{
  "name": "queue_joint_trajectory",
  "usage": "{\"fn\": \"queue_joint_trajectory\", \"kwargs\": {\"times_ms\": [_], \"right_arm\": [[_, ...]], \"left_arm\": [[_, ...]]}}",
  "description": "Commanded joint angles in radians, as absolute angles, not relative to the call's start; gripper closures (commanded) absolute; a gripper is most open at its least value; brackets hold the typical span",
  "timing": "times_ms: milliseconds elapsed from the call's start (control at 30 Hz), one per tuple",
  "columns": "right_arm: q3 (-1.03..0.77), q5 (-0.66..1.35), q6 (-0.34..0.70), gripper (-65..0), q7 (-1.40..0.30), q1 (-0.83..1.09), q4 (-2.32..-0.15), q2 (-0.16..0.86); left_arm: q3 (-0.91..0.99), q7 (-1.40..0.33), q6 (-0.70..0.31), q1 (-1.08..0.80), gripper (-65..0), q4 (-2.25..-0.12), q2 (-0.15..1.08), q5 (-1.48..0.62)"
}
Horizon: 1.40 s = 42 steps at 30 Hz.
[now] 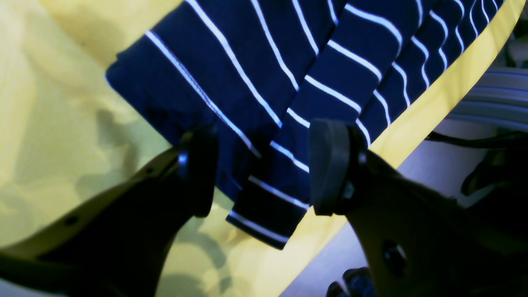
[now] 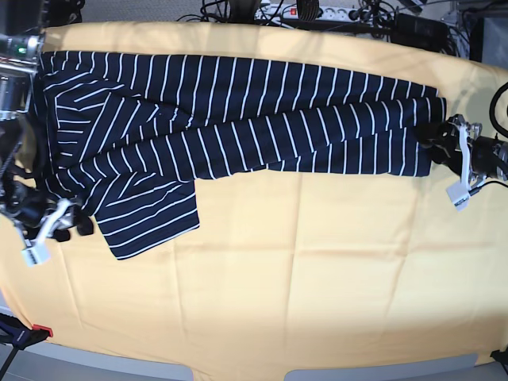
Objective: Fold the T-shirt properly
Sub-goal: 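Lower the folded hem onto the shirt and open both grippers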
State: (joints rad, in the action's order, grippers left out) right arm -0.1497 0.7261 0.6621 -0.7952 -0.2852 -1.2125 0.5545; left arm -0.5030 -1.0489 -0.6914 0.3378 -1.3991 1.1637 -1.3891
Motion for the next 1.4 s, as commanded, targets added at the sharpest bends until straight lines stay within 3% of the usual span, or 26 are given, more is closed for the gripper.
{"fn": "queue_joint_trajectory", "kwargs": {"times_ms": [0, 100, 200, 300, 733, 833, 967, 1100, 1200, 1367], "right_arm": [[-0.158, 0.693, 0.643, -40.7, -0.755, -0.31, -1.225, 0.558], [-0.158, 0.569, 0.617, -40.7, -0.707, -0.311, -1.208, 0.49], [-0.158, 0.464, 0.518, -40.7, -0.665, -0.31, -1.176, 0.454], [-0.158, 0.466, 0.482, -40.7, -0.66, -0.31, -1.124, 0.443], [-0.158, 0.614, 0.688, -39.4, -0.59, -0.32, -1.012, 0.387], [-0.158, 0.613, 0.698, -30.7, -0.618, -0.336, -1.013, 0.371], [-0.158, 0.607, 0.698, 0.0, -0.635, -0.377, -1.015, 0.38], [-0.158, 0.664, 0.698, 0.0, -0.669, -0.406, -1.043, 0.395], [-0.158, 0.768, 0.698, 0.0, -0.785, -0.401, -1.108, 0.402], [-0.158, 0.907, 0.698, 0.0, -0.889, -0.306, -1.324, 0.428]], "left_arm": [[-0.488, -1.043, -0.698, 0.355, -36.2, -1.404, 1.193, -1.385], [-0.488, -1.003, -0.698, 0.355, -36.2, -1.404, 1.194, -1.33], [-0.488, -0.963, -0.698, 0.355, -36.2, -1.397, 1.194, -1.261], [-0.488, -0.96, -0.698, 0.355, -36.2, -1.371, 1.193, -1.238], [-0.488, -0.938, -0.698, 0.355, -36.2, -1.287, 1.184, -1.239], [-0.488, -0.923, -0.698, 0.356, -36.2, -1.287, 1.183, -1.238], [-0.488, -0.912, -0.698, 0.367, -36.2, -1.287, 1.18, -1.238], [-0.488, -0.889, -0.698, 0.38, -36.2, -1.287, 1.18, -1.238], [-0.488, -0.889, -0.698, 0.38, -36.2, -1.287, 1.18, -1.238], [-0.488, -0.883, -0.698, 0.381, -36.2, -1.287, 1.18, -1.237]]}}
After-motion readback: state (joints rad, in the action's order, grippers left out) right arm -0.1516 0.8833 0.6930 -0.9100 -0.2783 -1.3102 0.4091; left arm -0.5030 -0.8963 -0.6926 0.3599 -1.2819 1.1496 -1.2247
